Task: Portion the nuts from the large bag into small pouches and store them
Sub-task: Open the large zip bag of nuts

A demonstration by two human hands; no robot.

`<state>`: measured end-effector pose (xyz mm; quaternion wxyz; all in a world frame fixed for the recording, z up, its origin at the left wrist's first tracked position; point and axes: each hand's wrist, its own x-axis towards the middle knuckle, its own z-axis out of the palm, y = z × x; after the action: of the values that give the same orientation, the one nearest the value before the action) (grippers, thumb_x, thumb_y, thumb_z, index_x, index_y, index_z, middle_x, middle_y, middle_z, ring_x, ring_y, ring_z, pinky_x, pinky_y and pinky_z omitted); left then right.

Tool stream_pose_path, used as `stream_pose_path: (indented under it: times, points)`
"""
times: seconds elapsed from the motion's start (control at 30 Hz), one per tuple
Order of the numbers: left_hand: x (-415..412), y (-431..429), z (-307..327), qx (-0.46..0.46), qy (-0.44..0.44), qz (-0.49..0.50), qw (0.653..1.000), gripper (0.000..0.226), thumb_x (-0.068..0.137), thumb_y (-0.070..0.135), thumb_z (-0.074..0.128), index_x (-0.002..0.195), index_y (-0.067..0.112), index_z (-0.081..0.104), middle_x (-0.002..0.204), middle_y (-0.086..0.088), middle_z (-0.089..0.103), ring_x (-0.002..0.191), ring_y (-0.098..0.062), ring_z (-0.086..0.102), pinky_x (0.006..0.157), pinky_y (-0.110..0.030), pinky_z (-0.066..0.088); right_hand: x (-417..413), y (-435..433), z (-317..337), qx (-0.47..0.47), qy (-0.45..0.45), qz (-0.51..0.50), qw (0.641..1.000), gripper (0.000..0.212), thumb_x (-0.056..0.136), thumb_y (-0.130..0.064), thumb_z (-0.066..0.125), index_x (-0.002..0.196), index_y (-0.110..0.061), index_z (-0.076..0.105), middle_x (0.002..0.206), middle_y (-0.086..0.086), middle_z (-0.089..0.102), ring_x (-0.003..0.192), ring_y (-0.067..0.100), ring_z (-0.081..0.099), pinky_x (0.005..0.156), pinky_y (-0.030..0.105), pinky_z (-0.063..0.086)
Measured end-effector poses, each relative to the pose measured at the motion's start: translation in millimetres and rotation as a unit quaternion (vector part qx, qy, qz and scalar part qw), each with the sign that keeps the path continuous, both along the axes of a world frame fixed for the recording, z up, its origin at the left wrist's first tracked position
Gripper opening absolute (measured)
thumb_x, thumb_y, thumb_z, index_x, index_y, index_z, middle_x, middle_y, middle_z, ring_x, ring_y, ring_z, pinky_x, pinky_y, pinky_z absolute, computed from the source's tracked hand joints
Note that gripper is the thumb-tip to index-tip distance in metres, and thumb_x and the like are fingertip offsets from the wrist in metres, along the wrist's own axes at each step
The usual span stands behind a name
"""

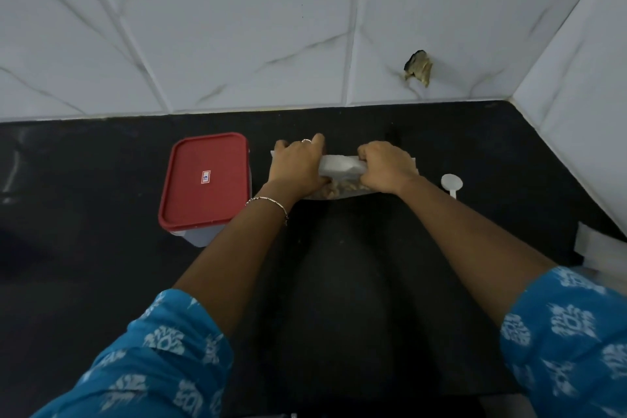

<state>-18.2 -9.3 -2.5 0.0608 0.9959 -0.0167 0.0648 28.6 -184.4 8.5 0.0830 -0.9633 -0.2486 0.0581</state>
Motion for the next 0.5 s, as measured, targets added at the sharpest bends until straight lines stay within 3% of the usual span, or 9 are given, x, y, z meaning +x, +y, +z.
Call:
stream_pose_path:
  times: [0.1, 0.3, 0.5]
  points:
    - [-13, -2, 12, -0.022, 0.03, -0.001, 0.999, 0.041, 0.079, 0.04, 0.07, 0.11, 0.018, 0.054, 0.11, -0.005, 0.06, 0.1, -0.026, 0.06, 0.079, -0.037, 0.044, -12, -6, 5, 0.014, 0.049, 0.008, 0.999, 0.016, 0.081, -0.019, 0.068, 0.081, -0.022, 0.053, 0.087, -0.002, 0.056, 0.077, 0.018, 0.053, 0.067, 0.03, 0.036]
    - [-46, -12, 13, -0.004, 0.084, -0.027, 0.996, 0.049, 0.086, 0.039, 0.066, 0.129, 0.022, 0.049, 0.125, -0.004, 0.058, 0.112, -0.023, 0.057, 0.091, -0.039, 0.046, -36, -24, 9, -0.015, 0.065, 0.043, 0.997, 0.024, 0.082, -0.024, 0.071, 0.095, -0.022, 0.051, 0.093, -0.004, 0.054, 0.078, 0.013, 0.05, 0.07, 0.029, 0.036]
    - [-65, -13, 24, 0.074, 0.085, -0.024, 0.993, 0.049, 0.09, 0.04, 0.059, 0.133, 0.017, 0.051, 0.129, -0.01, 0.054, 0.119, -0.027, 0.049, 0.097, -0.043, 0.042, -50, -39, 14, 0.048, 0.061, 0.047, 0.996, 0.048, 0.075, -0.026, 0.079, 0.102, -0.024, 0.04, 0.102, -0.005, 0.051, 0.091, 0.018, 0.053, 0.081, 0.034, 0.038]
